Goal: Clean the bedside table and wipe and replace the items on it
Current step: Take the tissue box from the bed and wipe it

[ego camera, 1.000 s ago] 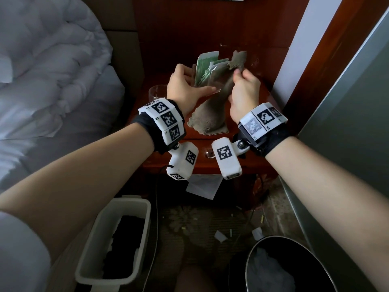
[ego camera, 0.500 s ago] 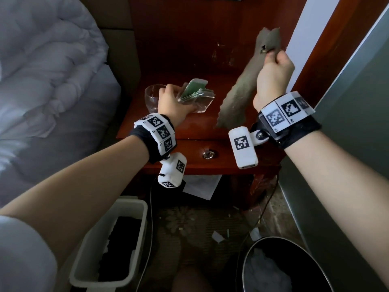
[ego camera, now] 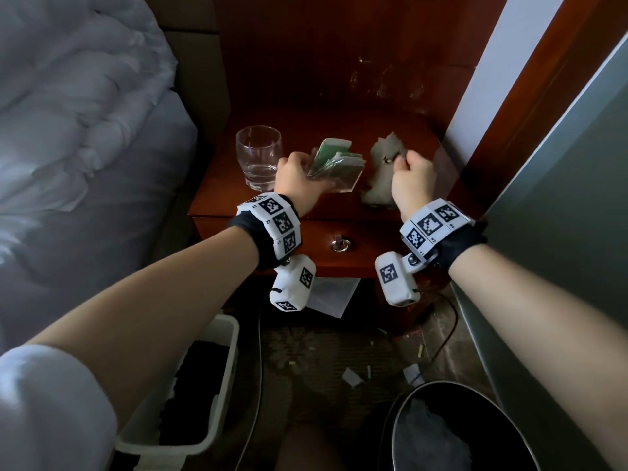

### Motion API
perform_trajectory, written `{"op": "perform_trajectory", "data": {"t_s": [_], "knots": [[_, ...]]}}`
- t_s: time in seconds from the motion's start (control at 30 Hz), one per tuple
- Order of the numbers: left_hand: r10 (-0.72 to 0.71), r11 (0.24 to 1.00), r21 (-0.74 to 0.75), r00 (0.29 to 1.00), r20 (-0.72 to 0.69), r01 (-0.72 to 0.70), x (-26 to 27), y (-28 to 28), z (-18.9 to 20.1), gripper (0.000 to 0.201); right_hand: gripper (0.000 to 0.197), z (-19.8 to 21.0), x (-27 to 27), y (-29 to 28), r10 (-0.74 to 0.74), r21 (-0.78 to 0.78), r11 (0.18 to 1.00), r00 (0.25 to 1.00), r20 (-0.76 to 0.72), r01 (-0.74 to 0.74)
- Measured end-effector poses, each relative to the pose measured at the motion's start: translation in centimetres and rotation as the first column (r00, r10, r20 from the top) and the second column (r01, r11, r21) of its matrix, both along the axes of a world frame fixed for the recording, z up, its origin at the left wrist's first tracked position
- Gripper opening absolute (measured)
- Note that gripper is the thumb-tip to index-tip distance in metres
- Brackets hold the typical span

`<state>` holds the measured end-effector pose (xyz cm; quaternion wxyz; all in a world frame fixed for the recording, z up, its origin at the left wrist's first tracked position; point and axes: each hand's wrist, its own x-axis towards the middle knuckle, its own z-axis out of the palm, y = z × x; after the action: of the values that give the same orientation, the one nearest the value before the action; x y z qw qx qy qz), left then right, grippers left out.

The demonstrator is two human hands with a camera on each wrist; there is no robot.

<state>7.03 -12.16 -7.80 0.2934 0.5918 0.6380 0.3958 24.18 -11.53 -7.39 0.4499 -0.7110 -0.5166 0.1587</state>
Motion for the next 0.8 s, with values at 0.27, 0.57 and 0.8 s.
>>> {"op": "perform_trajectory", "data": {"t_s": [0.27, 0.57, 0.8], "knots": [[0.021, 0.998, -0.063, 0.997, -0.077, -0.026, -1.0, 0.6, -0.6, 0.068, 0.037, -0.2, -0.1, 0.1, 0.015, -0.071, 0.997, 0.999, 0.046, -0.012], [-0.003, 0.999, 0.048, 0.997, -0.075, 0.007, -3.8, -1.8, 1.0, 0.054, 0.048, 3.0, -2.4, -1.0, 0.075, -0.046, 0.996, 0.996, 0.053, -0.073], [0.239, 0.928, 0.297, 0.971, -0.009, -0.226, -12.9, -7.1, 5.7, 0.022, 0.03, 8.0, -12.8, -3.7, 0.413, 0.377, 0.835, 0.909, 0.051, -0.401]]}}
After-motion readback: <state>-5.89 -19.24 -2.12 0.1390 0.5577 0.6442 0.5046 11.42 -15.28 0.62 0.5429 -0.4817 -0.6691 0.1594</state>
